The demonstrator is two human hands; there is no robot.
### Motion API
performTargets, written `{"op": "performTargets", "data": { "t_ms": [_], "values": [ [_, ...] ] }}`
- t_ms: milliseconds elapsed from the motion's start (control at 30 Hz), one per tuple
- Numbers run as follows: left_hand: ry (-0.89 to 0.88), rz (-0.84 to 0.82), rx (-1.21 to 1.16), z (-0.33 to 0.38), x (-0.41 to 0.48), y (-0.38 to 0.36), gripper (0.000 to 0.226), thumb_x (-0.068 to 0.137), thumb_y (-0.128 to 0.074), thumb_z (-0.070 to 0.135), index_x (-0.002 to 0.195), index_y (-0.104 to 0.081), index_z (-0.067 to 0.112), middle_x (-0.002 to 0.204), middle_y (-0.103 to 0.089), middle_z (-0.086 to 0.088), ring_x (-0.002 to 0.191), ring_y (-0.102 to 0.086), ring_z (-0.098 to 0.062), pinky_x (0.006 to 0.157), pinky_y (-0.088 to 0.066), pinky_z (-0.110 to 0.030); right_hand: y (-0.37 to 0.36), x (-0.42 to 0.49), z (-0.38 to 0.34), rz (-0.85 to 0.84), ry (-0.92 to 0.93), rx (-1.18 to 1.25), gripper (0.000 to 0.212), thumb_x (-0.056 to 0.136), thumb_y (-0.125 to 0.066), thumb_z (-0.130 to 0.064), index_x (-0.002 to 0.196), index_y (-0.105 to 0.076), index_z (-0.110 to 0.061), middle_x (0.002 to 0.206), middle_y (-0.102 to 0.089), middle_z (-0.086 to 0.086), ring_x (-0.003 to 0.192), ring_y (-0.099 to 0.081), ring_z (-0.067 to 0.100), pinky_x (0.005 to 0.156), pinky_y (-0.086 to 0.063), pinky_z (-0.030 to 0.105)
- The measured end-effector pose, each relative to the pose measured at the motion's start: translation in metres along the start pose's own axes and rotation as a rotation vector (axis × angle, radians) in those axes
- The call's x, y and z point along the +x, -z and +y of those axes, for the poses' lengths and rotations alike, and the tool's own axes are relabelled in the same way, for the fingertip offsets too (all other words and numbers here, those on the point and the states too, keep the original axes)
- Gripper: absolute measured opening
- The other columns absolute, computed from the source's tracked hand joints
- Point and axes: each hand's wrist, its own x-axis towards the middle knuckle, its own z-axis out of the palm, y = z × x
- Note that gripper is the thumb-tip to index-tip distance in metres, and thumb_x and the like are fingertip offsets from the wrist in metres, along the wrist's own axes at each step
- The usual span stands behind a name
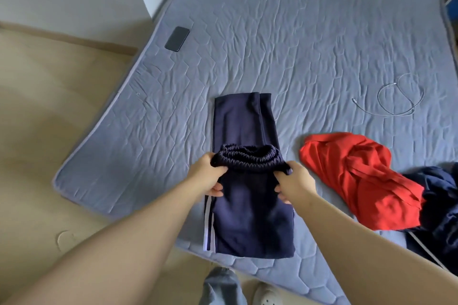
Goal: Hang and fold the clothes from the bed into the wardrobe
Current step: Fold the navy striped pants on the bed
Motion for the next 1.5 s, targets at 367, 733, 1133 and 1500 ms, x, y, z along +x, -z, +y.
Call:
{"op": "performTargets", "data": {
  "t_ms": [367,733,1133,1500],
  "values": [
    [-0.264,-0.098,0.112,0.072,0.158,0.003,0.075,0.093,-0.051,0.012,0.149,-0.003,0.023,0.148,-0.036,0.000,0.133,-0.037,-0.020,0.104,-0.027,-0.027,-0.037,0.122,-0.066,-0.046,0.208,0.023,0.071,0.090,-0.049,-0.009,0.148,-0.015,-0.035,0.147,-0.037,-0.001,0.122,-0.045,0.017,0.099,-0.033,0.026],
    [-0.366,-0.408,0.837,-0.070,0.176,-0.056,0.081,0.084,-0.060,0.033,0.149,-0.012,0.023,0.156,-0.013,0.008,0.142,-0.018,-0.009,0.112,-0.026,-0.031,-0.078,0.139,0.073,-0.471,0.161,-0.841,0.076,0.087,-0.051,-0.030,0.146,-0.005,-0.041,0.156,-0.004,-0.014,0.144,-0.007,0.016,0.109,-0.022,0.041],
    [-0.477,-0.399,1.438,-0.192,0.166,-0.090,0.095,0.085,-0.061,0.033,0.148,0.009,0.022,0.155,0.019,-0.012,0.142,0.017,-0.032,0.113,0.008,-0.051,-0.100,0.150,0.175,-0.457,0.287,-1.356,0.100,0.084,-0.061,-0.041,0.144,0.020,-0.037,0.154,0.024,0.000,0.143,0.016,0.026,0.111,-0.005,0.058],
    [-0.368,-0.327,1.223,-0.178,0.156,-0.084,0.062,0.090,-0.028,-0.005,0.146,-0.025,0.021,0.153,-0.025,0.001,0.139,-0.026,-0.018,0.104,-0.034,-0.034,-0.093,0.142,0.165,-0.491,0.237,-1.157,0.068,0.091,-0.035,0.002,0.148,-0.015,-0.028,0.157,-0.013,-0.006,0.145,-0.005,0.022,0.116,-0.016,0.038]
  ]
}}
